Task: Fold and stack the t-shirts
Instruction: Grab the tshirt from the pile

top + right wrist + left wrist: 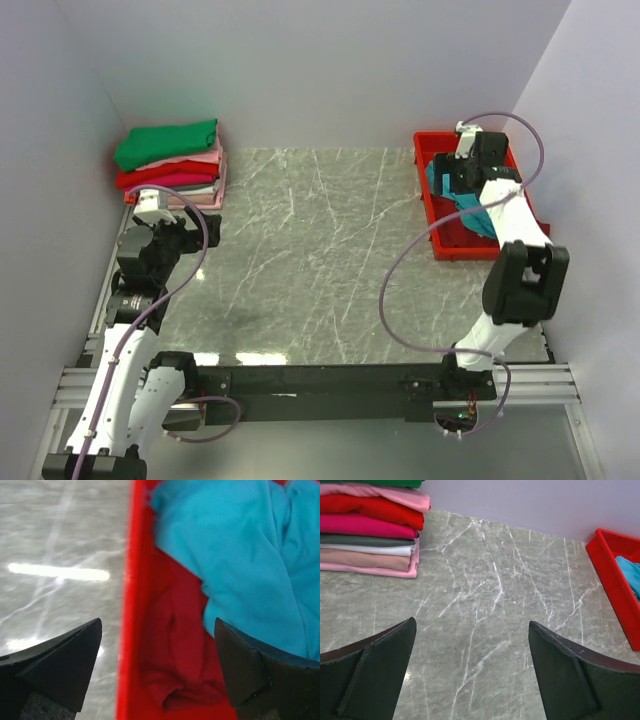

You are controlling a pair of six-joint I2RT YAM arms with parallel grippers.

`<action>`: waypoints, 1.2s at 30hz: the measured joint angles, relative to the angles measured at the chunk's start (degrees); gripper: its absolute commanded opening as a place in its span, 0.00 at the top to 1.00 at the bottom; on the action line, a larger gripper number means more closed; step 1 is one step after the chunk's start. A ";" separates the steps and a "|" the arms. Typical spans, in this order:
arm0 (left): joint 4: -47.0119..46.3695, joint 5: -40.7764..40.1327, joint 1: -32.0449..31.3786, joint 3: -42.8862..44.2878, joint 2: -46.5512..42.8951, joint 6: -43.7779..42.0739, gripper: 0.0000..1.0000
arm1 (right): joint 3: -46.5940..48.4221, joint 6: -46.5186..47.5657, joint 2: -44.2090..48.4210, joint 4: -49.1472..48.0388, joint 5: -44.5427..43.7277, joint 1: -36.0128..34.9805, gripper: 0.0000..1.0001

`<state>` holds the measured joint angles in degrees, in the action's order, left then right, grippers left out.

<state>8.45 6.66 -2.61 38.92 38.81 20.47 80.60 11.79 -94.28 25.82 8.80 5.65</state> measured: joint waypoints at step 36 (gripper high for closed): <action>0.02 2.64 0.00 0.11 1.70 -0.02 0.00 | 24.55 4.42 -31.12 11.41 -6.34 6.25 1.00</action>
<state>8.47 9.30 -2.61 39.03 40.51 20.45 105.14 16.21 -125.40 37.23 2.46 11.90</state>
